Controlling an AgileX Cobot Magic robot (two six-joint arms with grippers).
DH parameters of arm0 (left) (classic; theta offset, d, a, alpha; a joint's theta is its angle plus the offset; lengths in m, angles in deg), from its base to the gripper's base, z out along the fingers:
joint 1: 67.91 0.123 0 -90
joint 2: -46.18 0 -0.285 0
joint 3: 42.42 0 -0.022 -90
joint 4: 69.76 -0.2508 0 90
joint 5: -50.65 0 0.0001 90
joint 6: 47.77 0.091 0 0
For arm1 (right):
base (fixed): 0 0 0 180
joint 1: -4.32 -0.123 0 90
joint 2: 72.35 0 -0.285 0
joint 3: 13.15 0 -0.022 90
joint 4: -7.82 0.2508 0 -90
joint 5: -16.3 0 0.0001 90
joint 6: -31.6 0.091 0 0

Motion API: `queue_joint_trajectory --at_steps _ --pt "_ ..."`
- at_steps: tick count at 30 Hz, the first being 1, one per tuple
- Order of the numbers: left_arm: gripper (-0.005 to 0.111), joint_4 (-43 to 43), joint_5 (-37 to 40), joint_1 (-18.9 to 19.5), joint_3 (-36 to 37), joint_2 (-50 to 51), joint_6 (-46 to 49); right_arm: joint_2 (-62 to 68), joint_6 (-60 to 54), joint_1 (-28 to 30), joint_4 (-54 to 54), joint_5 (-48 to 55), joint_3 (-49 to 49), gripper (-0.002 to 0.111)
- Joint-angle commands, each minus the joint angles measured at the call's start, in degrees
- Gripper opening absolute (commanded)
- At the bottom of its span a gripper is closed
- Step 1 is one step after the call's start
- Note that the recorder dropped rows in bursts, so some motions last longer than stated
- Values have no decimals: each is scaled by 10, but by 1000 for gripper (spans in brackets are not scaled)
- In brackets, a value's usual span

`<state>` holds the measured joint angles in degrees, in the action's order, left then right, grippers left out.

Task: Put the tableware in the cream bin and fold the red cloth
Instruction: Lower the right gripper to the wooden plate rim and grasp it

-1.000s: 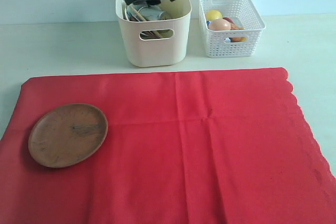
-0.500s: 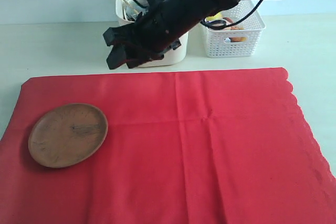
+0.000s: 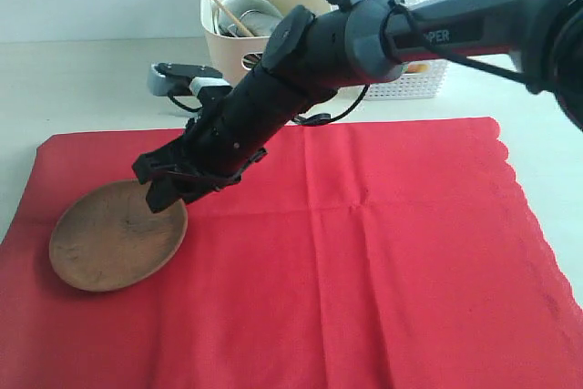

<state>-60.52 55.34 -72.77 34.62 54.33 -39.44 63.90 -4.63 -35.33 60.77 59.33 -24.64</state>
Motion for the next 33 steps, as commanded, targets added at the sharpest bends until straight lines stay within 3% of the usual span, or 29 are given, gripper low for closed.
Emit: queue_joint_trajectory --at_steps 1,20,23,33 --pt "2 2 2 -3 2 -4 0 24 -7 -3 5 -17 -2 47" --pt "2 2 2 -3 2 -4 0 57 -7 -3 36 -27 -2 41" --pt "2 2 2 -3 2 -4 0 57 -7 -3 37 -27 -2 35" --pt "2 2 2 -3 2 -4 0 57 -6 -3 37 -29 -2 0"
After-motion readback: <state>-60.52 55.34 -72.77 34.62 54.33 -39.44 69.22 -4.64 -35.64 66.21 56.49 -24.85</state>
